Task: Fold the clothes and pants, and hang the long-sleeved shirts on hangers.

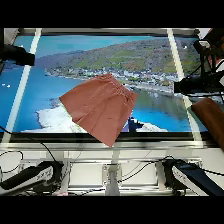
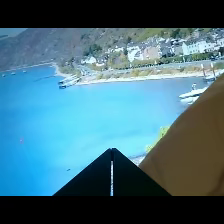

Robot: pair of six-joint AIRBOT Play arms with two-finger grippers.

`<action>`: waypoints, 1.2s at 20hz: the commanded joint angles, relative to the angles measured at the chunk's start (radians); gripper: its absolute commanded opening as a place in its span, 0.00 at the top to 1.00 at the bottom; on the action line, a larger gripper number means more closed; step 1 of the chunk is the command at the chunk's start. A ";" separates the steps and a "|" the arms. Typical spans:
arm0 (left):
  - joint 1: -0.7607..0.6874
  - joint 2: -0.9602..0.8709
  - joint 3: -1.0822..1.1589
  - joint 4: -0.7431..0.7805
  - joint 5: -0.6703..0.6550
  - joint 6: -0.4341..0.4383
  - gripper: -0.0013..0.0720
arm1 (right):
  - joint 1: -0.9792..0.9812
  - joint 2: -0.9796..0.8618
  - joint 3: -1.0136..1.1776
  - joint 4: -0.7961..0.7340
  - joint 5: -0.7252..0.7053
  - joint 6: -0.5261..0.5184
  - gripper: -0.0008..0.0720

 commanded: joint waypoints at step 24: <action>0.007 0.310 -0.921 -0.260 0.136 -0.122 0.50 | 0.002 -0.002 -0.001 0.134 -0.164 0.003 0.96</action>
